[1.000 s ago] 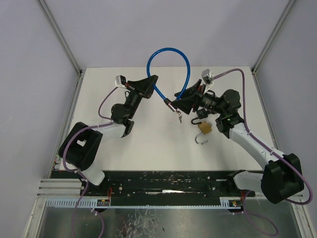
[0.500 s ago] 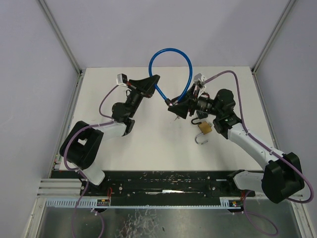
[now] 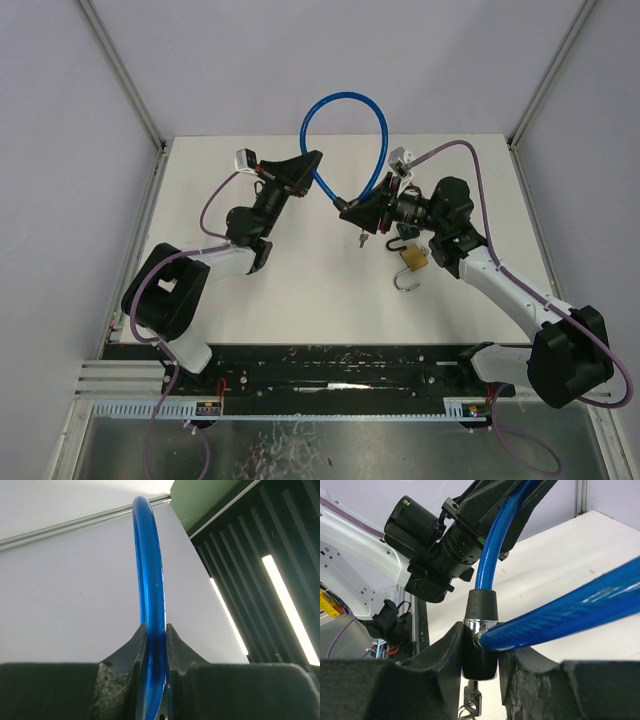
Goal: Lock with the key
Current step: Lock the lock.
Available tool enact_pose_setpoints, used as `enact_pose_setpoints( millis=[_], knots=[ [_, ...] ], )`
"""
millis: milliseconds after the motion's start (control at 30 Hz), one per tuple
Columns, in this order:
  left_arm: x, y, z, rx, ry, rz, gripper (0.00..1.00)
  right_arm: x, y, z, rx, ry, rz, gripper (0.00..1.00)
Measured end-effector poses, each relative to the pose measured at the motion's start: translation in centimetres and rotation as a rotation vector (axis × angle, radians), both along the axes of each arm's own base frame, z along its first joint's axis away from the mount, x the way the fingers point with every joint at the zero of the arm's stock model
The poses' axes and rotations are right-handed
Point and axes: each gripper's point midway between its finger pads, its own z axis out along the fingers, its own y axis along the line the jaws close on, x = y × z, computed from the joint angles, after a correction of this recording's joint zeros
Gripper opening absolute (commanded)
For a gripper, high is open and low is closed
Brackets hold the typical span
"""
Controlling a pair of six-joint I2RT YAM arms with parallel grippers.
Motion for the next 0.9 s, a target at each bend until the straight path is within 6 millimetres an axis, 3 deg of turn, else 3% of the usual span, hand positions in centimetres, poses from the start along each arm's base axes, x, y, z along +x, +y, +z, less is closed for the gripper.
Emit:
enact_pose_setpoints(
  millis=[133,367,467,733,900],
  knots=[
    [0.1,0.0,-0.1,0.013,-0.008,0.007,0.05,0.4,-0.4,0.3,0.006,0.007,-0.010,0.09],
    [-0.1,-0.3,-0.4,0.059,-0.033,0.007,0.37,0.9,-1.1,0.4,0.009,0.015,-0.018,0.02],
    [-0.5,-0.9,-0.7,0.102,-0.048,-0.010,0.46,1.4,-1.4,0.8,0.013,0.008,-0.033,0.00],
    [-1.6,-2.6,-0.2,0.245,-0.126,-0.054,0.49,1.8,-1.9,1.9,0.018,-0.032,-0.036,0.00],
    [-1.8,-4.5,-0.1,0.357,-0.163,-0.080,0.44,1.6,-1.8,2.1,-0.005,-0.079,-0.013,0.00]
  ],
)
